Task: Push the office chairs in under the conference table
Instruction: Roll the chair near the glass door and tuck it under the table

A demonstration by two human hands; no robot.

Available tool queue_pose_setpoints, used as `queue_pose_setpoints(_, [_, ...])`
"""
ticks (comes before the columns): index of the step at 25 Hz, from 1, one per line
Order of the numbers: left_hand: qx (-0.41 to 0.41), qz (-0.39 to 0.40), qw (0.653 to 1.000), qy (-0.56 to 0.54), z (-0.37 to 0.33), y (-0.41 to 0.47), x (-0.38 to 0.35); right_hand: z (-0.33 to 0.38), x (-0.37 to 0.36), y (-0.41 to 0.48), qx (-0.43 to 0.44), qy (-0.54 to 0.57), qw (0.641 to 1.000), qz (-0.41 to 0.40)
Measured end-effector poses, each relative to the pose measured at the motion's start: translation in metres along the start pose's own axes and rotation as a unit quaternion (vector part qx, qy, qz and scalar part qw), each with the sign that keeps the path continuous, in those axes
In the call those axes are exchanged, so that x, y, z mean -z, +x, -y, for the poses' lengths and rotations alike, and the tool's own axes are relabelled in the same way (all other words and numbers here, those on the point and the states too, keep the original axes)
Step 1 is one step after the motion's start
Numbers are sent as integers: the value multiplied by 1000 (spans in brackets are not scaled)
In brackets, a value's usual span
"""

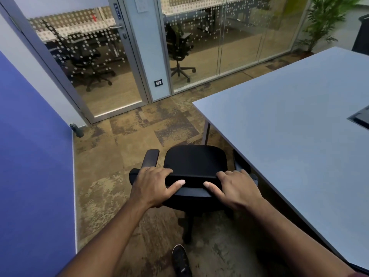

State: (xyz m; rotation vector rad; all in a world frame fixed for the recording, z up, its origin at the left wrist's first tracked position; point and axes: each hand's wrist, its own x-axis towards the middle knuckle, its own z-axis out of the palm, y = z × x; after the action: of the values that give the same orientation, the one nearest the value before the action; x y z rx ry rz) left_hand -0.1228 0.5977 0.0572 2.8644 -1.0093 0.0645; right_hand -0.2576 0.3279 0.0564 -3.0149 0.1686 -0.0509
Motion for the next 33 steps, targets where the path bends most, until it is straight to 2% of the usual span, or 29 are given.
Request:
queue_pose_setpoints(4, [-41, 9, 999, 5, -11, 16, 2, -8, 5, -18, -38, -6, 999, 17])
queue_pose_setpoints(14, [-159, 24, 987, -27, -23, 90, -5, -22, 8, -36, -127, -2, 992, -11])
queue_pose_setpoints(24, [-282, 29, 957, -64, -44, 195, -13, -35, 11, -14, -230, 11, 972, -38])
queue_pose_setpoints(33, [-368, 42, 928, -46, -62, 278, -19, -48, 8, 20, -305, 7, 951, -52])
